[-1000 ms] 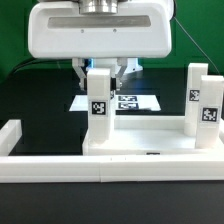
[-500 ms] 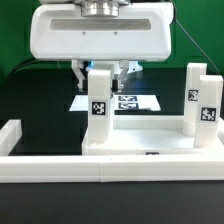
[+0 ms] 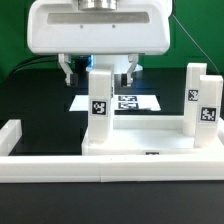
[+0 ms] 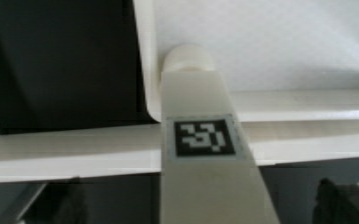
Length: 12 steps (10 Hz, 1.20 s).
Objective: Assemble desk
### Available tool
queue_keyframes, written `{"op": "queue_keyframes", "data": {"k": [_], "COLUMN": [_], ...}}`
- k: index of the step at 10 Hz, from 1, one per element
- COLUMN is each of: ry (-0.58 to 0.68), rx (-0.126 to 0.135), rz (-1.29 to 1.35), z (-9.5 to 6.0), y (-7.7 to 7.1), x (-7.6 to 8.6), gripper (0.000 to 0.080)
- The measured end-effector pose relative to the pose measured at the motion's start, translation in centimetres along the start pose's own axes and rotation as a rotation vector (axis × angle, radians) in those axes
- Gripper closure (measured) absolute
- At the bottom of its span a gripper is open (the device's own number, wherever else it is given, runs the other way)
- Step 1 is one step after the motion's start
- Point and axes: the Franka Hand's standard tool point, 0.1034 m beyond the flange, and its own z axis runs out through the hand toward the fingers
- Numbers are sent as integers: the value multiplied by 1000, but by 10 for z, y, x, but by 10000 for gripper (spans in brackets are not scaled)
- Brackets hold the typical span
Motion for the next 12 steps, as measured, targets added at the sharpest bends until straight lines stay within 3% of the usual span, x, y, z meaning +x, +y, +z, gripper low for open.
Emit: {"op": "queue_keyframes", "data": {"k": [2,6,7,11,12], "ry": [-19,-38,-40,-272,-268], "rx": [12,12,0,33,32], "rz": [4,1,-10,-29,-34], "z": [-11,-6,0,6,8], "y": [3,3,7,2,0], "x": [17,12,11,7,10], "gripper": [151,151,151,151,151]}}
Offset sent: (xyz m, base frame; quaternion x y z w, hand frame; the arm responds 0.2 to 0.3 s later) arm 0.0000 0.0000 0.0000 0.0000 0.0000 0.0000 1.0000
